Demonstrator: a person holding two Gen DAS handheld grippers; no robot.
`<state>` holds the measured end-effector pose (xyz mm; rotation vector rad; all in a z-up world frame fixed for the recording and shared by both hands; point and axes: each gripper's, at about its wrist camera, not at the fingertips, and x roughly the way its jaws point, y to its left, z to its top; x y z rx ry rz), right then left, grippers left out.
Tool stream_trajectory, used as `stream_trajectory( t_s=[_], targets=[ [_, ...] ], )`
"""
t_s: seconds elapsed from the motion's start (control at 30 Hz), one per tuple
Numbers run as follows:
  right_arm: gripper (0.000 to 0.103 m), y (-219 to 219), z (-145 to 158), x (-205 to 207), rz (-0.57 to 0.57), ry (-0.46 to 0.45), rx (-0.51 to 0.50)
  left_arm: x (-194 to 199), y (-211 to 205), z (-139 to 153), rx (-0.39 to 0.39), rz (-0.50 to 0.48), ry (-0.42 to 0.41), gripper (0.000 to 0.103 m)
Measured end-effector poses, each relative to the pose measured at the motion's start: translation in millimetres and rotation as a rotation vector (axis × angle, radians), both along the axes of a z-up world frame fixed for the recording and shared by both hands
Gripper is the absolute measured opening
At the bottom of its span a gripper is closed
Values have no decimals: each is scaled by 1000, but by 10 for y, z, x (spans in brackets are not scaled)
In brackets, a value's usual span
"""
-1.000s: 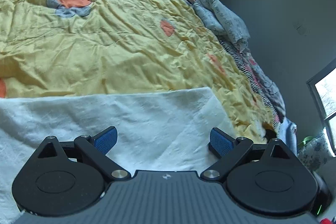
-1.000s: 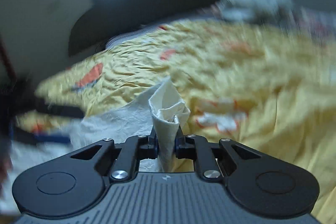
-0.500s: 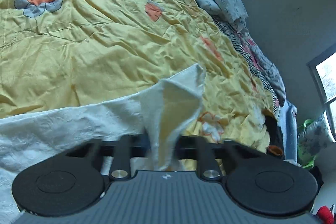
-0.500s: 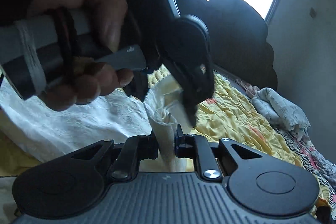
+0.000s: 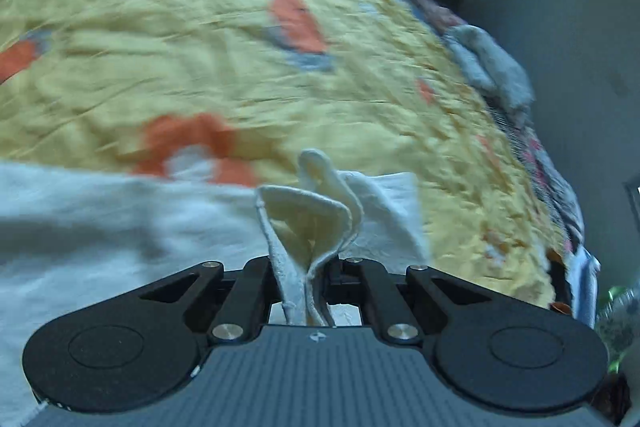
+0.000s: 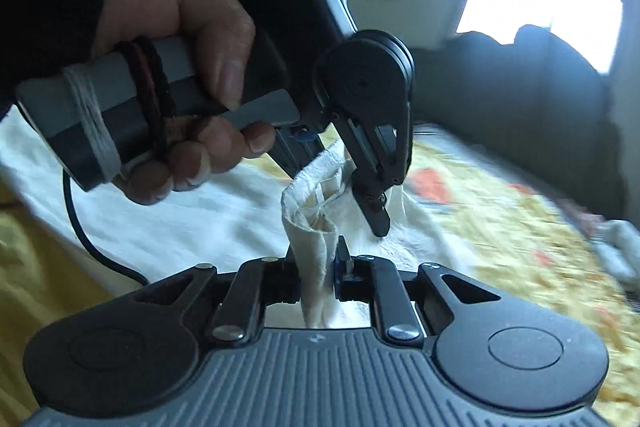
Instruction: Fold towel
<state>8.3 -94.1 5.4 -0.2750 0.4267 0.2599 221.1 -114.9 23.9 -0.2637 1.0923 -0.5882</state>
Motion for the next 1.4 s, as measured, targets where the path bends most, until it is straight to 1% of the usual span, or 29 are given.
stream_trajectory(
  t_s=[0.07, 0.13, 0.2, 0.3, 0.33, 0.4, 0.47, 0.5, 0.53, 0.6, 0.67, 0.73, 0.77, 0.8, 0.83, 0.87, 0.9, 0.93, 0.97, 1.0, 1.03, 1.07, 1.13, 1.2, 1.27, 1.3, 1.33, 1.37, 1.4],
  targets=[
    [14, 154, -83, 90, 41, 49, 10, 47, 220, -148, 32, 32, 35, 7],
    [14, 259, -122, 112, 68, 65, 1, 63, 392, -243, 20, 70, 69, 6],
    [14, 306, -95, 93, 84, 57, -2, 33, 510, -218, 10, 88, 57, 6],
    [15, 293, -36, 137, 102, 48, 11, -57, 636, -75, 15, 82, -10, 6],
    [15, 332, -34, 160, 108, 50, 10, -57, 677, -62, 14, 85, -14, 6],
    [16, 381, -86, 229, 117, 68, 8, -24, 760, -128, 8, 107, 8, 7],
    [18, 328, -183, 347, 115, 104, 5, 10, 856, -285, -15, 131, 58, 7],
    [21, 286, -190, 369, 116, 108, 17, 11, 908, -328, -41, 148, 71, 7],
    [21, 255, -179, 350, 116, 103, 28, -10, 954, -334, -60, 165, 77, 7],
    [21, 167, -118, 312, 126, 87, 66, -77, 996, -249, -59, 171, 56, 7],
    [21, 30, -97, 266, 132, 71, 117, -142, 1072, -141, -78, 167, 19, 7],
    [25, -95, -110, 246, 149, 83, 156, -134, 1146, -148, -78, 166, 13, 7],
    [33, -148, -129, 254, 152, 104, 170, -98, 1161, -222, -62, 162, 36, 12],
    [46, -244, -144, 263, 151, 130, 187, -60, 1205, -310, -66, 166, 67, 24],
    [51, -347, -147, 241, 155, 144, 215, -45, 1301, -383, -142, 185, 95, 26],
    [57, -475, -138, 198, 163, 148, 252, -24, 1401, -435, -209, 217, 149, 27],
    [58, -645, -123, 145, 170, 150, 296, -22, 1493, -464, -262, 251, 195, 29],
    [58, -826, -101, 98, 179, 156, 346, -37, 1562, -467, -296, 272, 211, 41],
    [58, -1010, -82, 68, 187, 166, 404, -67, 1635, -448, -324, 286, 202, 48],
    [58, -1262, -60, 52, 182, 186, 494, -110, 1700, -403, -333, 303, 184, 57],
    [58, -1515, -50, 82, 161, 207, 583, -164, 1760, -348, -327, 319, 169, 61],
    [58, -1778, -53, 130, 133, 223, 672, -220, 1809, -277, -315, 325, 146, 61],
    [58, -2347, -128, 206, 54, 241, 858, -378, 1899, -75, -269, 368, 60, 61],
    [61, -2810, -223, 297, -27, 247, 1032, -568, 1910, 163, -282, 384, -66, 61],
    [61, -3070, -331, 426, -71, 275, 1161, -748, 1761, 301, -318, 363, -147, 63],
    [61, -3085, -368, 496, -77, 299, 1204, -847, 1590, 328, -316, 325, -176, 65],
    [61, -3068, -426, 579, -80, 324, 1235, -939, 1399, 329, -282, 273, -210, 65],
    [61, -3046, -463, 653, -86, 347, 1251, -1031, 1166, 306, -208, 218, -265, 65],
    [61, -2898, -523, 702, -82, 372, 1268, -1146, 952, 250, -113, 169, -326, 65]
  ],
)
